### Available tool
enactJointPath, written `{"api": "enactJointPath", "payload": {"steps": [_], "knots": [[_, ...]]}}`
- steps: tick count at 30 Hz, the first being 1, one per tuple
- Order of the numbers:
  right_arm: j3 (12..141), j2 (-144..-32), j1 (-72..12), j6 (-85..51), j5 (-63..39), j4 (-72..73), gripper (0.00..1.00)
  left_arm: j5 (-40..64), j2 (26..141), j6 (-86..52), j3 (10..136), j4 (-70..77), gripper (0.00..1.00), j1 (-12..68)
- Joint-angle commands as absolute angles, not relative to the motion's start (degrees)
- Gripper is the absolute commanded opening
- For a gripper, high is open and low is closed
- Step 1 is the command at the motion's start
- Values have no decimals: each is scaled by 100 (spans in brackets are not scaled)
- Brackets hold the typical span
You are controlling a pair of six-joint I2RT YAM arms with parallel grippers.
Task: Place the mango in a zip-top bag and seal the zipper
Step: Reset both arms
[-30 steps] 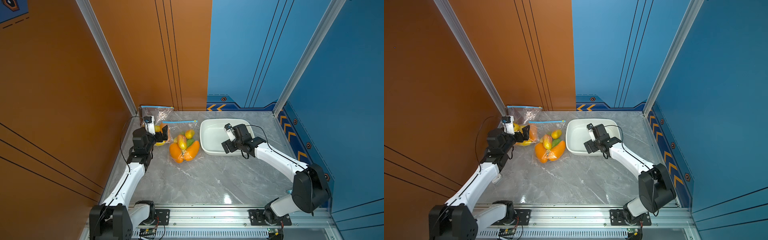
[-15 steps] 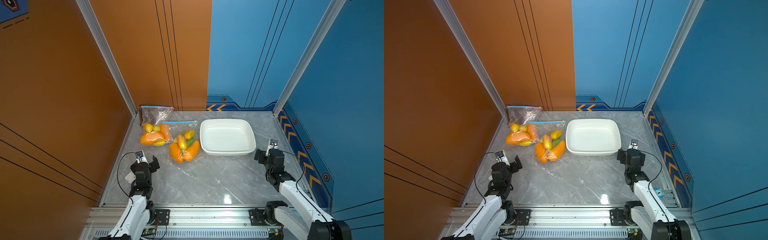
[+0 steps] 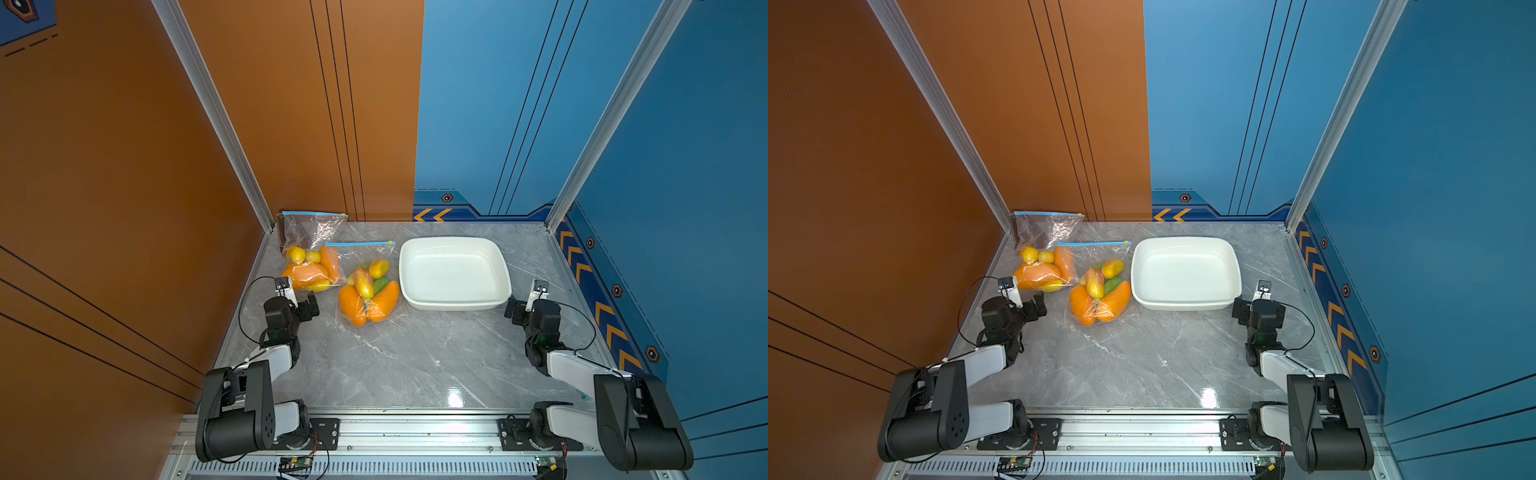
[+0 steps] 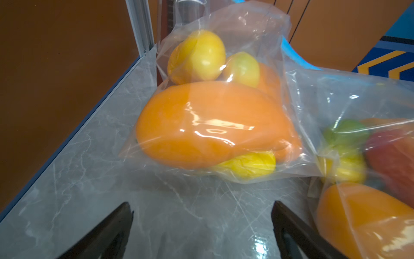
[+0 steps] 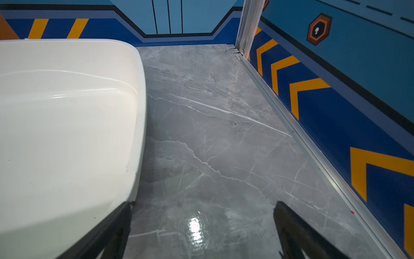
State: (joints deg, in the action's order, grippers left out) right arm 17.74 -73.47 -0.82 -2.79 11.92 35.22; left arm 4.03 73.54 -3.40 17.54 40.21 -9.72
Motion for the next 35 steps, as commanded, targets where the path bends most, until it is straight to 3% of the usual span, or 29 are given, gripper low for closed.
{"api": "enactJointPath", "payload": {"steps": [1,3,7,13,18,35], "knots": [[2134,-7686,-151,-280,783,4004,100,1196,7430,-44,1461,5010,98,-633],[1859,-8390,-241,-159,568,5239,100,585,7671,-161,1399,5286,98,-457],[2178,-8714,-220,-281,842,4852,100,1145,8879,-56,1839,5787,98,-456],[2230,-8683,-260,-279,963,4688,100,881,8803,60,1769,5786,98,-299],[2236,-8687,-244,-316,991,4694,100,-185,8910,-228,2073,5373,98,-197],[2285,-8693,-202,-324,869,4606,100,-542,8841,-272,2006,5379,98,-110]]}}
